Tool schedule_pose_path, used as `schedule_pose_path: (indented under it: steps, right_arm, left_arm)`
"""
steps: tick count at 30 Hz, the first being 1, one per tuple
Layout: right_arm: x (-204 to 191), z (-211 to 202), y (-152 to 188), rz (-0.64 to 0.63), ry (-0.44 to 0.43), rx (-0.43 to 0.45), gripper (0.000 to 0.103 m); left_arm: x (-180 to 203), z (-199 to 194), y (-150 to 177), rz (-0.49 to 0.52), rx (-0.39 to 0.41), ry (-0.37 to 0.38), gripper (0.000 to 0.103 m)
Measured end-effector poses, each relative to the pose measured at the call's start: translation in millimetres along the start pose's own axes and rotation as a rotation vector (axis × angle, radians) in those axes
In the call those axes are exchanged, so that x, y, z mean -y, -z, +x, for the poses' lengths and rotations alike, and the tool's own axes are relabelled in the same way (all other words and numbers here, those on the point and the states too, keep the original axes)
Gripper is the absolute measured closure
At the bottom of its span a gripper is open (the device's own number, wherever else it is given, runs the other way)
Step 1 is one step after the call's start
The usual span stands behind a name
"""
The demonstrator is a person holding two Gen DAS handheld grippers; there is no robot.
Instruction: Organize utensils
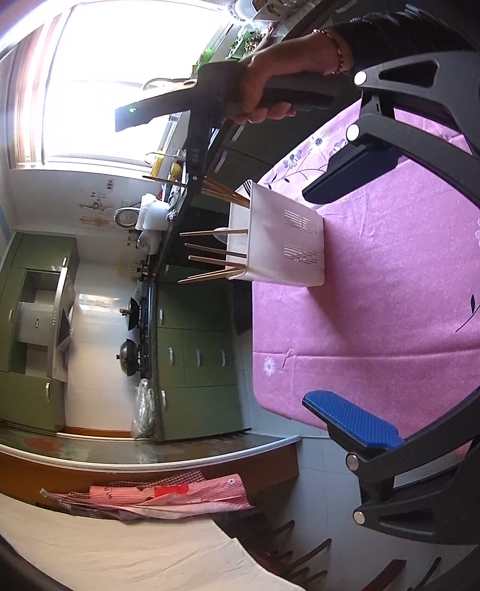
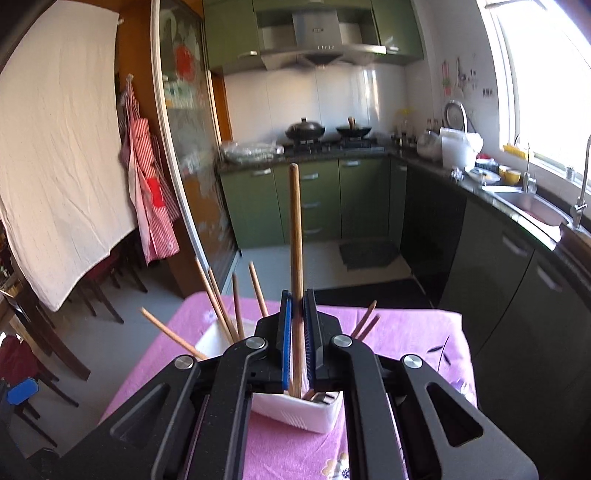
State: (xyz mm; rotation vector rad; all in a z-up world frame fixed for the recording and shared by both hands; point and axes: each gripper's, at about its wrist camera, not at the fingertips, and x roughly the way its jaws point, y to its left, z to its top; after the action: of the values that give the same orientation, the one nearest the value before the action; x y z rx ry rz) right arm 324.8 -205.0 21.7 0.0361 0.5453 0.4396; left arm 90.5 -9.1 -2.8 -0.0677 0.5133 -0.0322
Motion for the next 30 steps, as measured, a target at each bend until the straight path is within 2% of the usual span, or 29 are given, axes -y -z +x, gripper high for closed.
schedule_pose_path:
  steps: [3, 5, 10, 14, 17, 19, 23, 25, 27, 30]
  right_arm:
    - [-0.9, 9.1, 9.9, -0.008, -0.002, -0.018, 0.095]
    - [-1.5, 6.2, 14.8, -0.006, -0.002, -0.011, 0.091]
    - [-3.2, -34.7, 28.8, 0.001, -0.022, 0.057, 0.089]
    - [-4.5, -81.5, 69.3, -0.010, -0.011, 0.108, 0.074]
    - [-2.6, -106.7, 106.6, -0.001, 0.006, 0.101, 0.070]
    - [-0.2, -119.6, 129.6, 0.019, 0.013, 0.098, 0.060]
    - [-1.2, -145.2, 172.4, 0.041, 0.009, 0.095, 0.034]
    - [-4.1, -158.0, 185.6, 0.031, 0.019, 0.103, 0.026]
    - [-7.7, -173.9, 195.0, 0.026, 0.013, 0.127, 0.010]
    - [-16.3, -196.7, 201.9, 0.004, 0.024, 0.158, 0.005]
  left_arm:
    - [-0.3, 2.4, -0.2, 0.000, -0.012, -0.001, 0.007]
    - [0.3, 2.5, 1.0, 0.001, -0.013, -0.001, 0.007]
    - [4.8, 2.4, 3.3, 0.017, -0.019, 0.000, 0.007]
    - [7.6, 1.9, 11.1, 0.022, -0.031, 0.014, 0.007]
    - [9.5, -0.7, 15.7, 0.029, -0.037, 0.017, 0.007]
    - [12.2, -4.9, 20.6, 0.039, -0.035, 0.013, 0.007]
    - [14.9, -15.1, 27.5, 0.041, -0.032, 0.013, 0.007]
    - [15.0, -19.8, 30.5, 0.037, -0.032, 0.015, 0.007]
    - [15.1, -26.2, 33.2, 0.039, -0.027, 0.011, 0.007]
    - [15.7, -38.4, 38.3, 0.044, -0.016, -0.001, 0.007]
